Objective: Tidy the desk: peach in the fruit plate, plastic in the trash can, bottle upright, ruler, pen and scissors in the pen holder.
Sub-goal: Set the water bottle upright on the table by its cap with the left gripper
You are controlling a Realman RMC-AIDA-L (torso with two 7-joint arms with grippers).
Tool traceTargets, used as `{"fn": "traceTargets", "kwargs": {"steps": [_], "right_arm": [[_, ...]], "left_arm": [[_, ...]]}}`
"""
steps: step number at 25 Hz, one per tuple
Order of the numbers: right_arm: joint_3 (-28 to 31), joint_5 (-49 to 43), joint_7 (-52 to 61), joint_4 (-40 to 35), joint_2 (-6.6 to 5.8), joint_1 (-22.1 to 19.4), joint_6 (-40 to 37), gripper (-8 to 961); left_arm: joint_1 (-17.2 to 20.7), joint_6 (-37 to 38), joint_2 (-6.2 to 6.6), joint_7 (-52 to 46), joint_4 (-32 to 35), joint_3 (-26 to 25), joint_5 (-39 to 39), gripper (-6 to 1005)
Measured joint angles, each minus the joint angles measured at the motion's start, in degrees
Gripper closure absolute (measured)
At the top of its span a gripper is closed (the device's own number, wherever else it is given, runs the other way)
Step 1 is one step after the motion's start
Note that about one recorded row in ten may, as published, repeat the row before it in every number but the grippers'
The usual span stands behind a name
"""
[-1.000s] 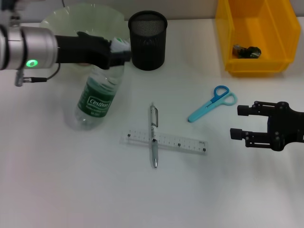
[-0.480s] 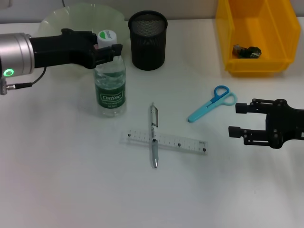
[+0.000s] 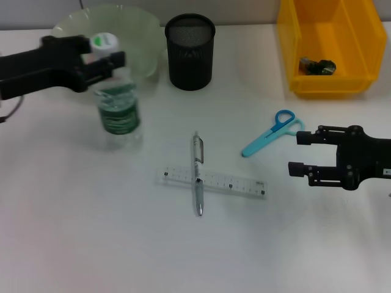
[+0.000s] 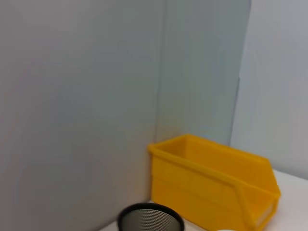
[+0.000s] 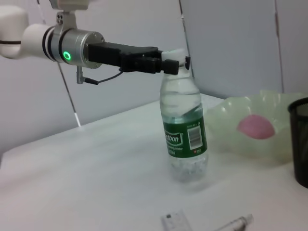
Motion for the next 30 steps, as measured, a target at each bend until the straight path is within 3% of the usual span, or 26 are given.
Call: {"fn": "traceTargets", "kwargs": {"steps": [4, 9, 18, 30], "right_arm": [[0.0, -0.1, 0.0, 0.2, 0.09, 0.4, -0.8, 231], [0.0, -0.2, 0.0, 0.3, 0.22, 0.4, -1.2, 231], [-0.1, -0.7, 0.0, 0.3, 0.47, 0.6, -1.7, 230], [-0.2, -0.8, -0.3, 0.3, 0.67, 0.3, -2.2, 231]], "left_arm": [[0.6, 2.4, 0.04, 0.3, -1.5, -5.8, 0.0, 556], [1.6, 2.7, 0.69, 1.3, -3.4, -9.8, 0.3, 556], [2.3, 3.0, 0.31, 7.3, -7.6, -16.4, -0.2, 557], [0.9, 0.6, 0.03, 10.8, -11.0, -17.7, -0.3, 557]]}}
